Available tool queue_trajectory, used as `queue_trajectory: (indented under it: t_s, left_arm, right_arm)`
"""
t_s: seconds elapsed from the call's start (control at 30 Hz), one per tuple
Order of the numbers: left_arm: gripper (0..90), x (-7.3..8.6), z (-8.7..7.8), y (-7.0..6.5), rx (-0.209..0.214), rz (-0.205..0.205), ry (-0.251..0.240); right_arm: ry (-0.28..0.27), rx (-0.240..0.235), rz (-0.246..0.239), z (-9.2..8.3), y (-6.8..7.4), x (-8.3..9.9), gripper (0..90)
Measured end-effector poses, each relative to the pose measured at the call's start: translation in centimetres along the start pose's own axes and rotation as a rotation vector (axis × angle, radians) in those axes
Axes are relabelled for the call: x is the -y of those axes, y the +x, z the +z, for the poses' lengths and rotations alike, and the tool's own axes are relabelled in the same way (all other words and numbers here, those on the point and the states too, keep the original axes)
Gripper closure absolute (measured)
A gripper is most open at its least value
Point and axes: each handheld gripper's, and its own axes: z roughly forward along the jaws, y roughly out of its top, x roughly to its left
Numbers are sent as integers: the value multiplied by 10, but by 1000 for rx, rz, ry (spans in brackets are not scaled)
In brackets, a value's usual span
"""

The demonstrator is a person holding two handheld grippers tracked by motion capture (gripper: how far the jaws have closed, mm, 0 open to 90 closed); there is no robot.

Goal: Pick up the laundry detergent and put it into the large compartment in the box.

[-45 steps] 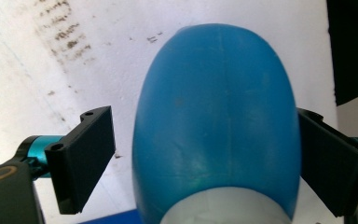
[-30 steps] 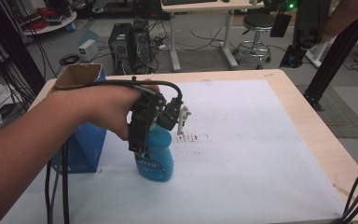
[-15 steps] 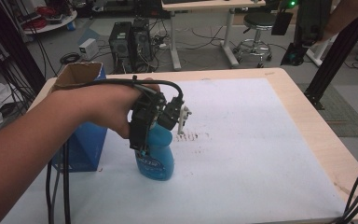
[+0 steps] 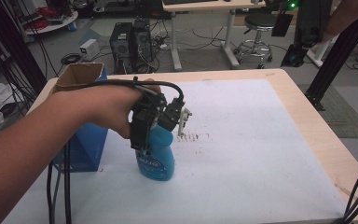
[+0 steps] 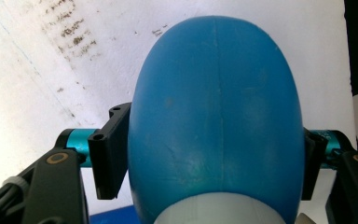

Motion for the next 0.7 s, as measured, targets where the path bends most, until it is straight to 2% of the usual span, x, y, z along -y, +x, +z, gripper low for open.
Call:
queue_trajectory:
  t_s: [0.27, 0.3, 0.33, 0.63, 0.7]
  left_arm:
    - [310, 0, -1, 1, 0, -14, 3]
    - [376, 0, -1, 2, 18, -19, 2]
    - [383, 0, -1, 2, 18, -19, 2]
    - [392, 0, -1, 1, 21, -23, 7]
    - [392, -2, -1, 1, 22, -32, 23]
  right_arm:
    - [2, 0, -1, 0, 0, 0, 31]
    - [2, 0, -9, 0, 0, 0, 31]
    - [3, 1, -8, 1, 0, -1, 31]
    - [2, 1, -12, 2, 1, -1, 31]
    - [3, 1, -11, 2, 1, -1, 31]
